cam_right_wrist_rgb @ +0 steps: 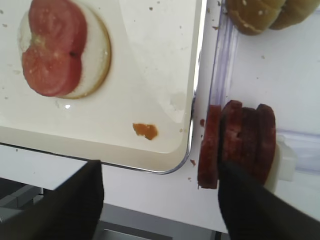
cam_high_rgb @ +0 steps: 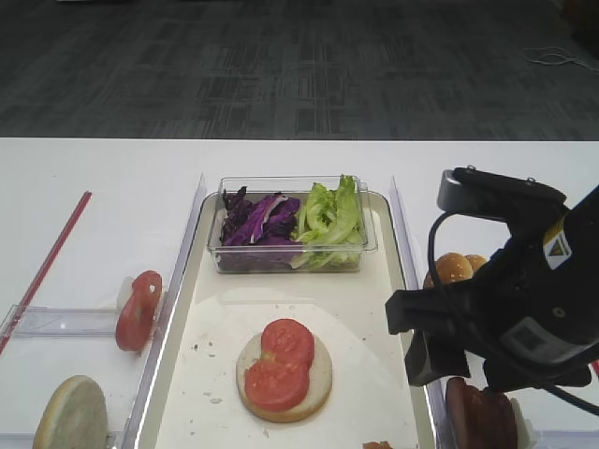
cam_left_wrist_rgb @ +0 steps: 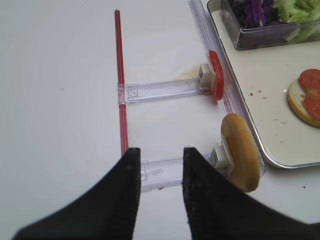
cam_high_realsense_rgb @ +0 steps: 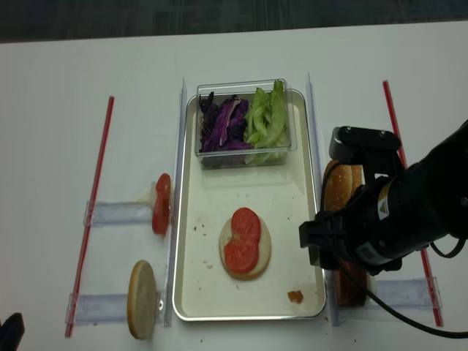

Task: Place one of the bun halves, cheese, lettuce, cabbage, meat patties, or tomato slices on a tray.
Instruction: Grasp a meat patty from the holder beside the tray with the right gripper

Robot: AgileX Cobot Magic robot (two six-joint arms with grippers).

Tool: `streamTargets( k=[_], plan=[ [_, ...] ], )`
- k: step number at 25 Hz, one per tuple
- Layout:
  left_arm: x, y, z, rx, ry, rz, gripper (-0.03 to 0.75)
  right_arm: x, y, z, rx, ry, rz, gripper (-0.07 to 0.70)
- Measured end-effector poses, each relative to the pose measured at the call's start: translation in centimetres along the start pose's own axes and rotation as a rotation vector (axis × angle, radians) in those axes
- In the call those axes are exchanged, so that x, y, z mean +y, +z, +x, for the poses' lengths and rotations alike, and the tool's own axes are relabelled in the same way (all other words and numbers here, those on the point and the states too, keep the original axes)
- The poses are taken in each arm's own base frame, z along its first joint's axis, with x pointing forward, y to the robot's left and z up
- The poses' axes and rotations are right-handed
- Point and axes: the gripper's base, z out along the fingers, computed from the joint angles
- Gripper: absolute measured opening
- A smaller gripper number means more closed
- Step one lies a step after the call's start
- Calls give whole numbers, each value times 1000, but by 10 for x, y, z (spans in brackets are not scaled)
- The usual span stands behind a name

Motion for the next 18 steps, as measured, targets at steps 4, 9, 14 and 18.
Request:
streamTargets(
  k=[4, 9, 14, 18],
  plan=[
    [0, 0, 0, 0, 0, 0, 198, -2, 11, 0, 61, 9, 36, 493],
    [0, 0, 0, 0, 0, 0, 198, -2, 24, -1, 115, 36, 58, 490],
    [0, 0, 0, 0, 0, 0, 198, -2, 27, -2, 110, 40, 56, 489],
    [0, 0, 0, 0, 0, 0, 198, -3, 34, -4, 127, 47, 69, 489]
  ],
)
